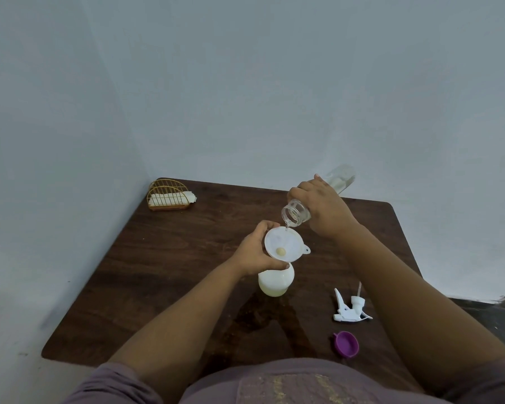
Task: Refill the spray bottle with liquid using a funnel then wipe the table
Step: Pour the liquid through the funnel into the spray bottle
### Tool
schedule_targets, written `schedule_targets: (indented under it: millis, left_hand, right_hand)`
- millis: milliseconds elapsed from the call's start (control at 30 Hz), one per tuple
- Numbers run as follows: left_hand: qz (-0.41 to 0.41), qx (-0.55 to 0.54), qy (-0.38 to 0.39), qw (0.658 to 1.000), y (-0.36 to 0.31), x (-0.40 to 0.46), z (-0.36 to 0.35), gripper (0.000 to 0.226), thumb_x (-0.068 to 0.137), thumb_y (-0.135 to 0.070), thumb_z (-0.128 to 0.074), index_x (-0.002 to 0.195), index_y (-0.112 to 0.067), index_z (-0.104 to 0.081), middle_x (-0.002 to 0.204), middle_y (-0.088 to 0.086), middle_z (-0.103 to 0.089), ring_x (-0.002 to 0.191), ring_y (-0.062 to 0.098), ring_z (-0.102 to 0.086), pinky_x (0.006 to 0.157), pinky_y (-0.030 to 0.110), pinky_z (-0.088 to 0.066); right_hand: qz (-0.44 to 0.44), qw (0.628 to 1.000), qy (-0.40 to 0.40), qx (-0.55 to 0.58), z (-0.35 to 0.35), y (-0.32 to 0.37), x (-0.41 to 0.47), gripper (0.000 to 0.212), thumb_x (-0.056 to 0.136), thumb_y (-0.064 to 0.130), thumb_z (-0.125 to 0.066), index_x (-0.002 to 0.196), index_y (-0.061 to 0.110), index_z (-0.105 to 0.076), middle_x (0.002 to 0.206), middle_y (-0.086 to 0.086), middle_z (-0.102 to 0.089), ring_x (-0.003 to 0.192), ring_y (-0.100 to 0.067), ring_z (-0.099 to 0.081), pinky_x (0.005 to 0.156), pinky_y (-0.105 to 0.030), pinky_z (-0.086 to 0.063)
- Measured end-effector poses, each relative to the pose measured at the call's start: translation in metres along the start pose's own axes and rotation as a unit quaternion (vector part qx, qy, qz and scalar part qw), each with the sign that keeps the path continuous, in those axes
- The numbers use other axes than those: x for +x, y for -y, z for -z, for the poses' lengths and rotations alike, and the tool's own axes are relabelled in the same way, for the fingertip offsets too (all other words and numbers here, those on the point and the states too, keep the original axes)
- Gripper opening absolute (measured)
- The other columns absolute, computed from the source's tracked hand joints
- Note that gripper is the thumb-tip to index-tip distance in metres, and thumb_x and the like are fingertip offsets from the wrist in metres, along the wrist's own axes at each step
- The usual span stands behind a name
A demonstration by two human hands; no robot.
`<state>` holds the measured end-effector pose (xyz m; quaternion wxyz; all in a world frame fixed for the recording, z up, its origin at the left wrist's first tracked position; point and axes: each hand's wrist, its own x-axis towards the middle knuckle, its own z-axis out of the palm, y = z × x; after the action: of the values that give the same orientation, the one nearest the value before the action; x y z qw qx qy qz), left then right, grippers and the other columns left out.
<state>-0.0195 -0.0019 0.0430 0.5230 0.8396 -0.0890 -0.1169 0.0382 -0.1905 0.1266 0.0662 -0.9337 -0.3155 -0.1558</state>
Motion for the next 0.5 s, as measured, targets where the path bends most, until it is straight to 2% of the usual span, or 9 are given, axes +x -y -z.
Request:
schedule_targets:
  millis: [500]
  left_hand:
    - [0.002,-0.004,-0.003,1.0,0.0001,-0.0005,-0.0004,0.082,0.065,-0.024,-0.089,0.13,-0.03,-0.04,0.126,-0.007,-0.05,0.115,0.018,-0.053,0.094,0.036,-0.053]
  right_hand:
    - [0.002,1.0,-0.001,-0.006,-0.0024,0.0003,-0.0002,0.042,0.063,-0.002,-0.072,0.098,0.019,-0.059,0.089,-0.001,-0.06,0.092,-0.025,-0.057,0.112,-0.041,-0.023]
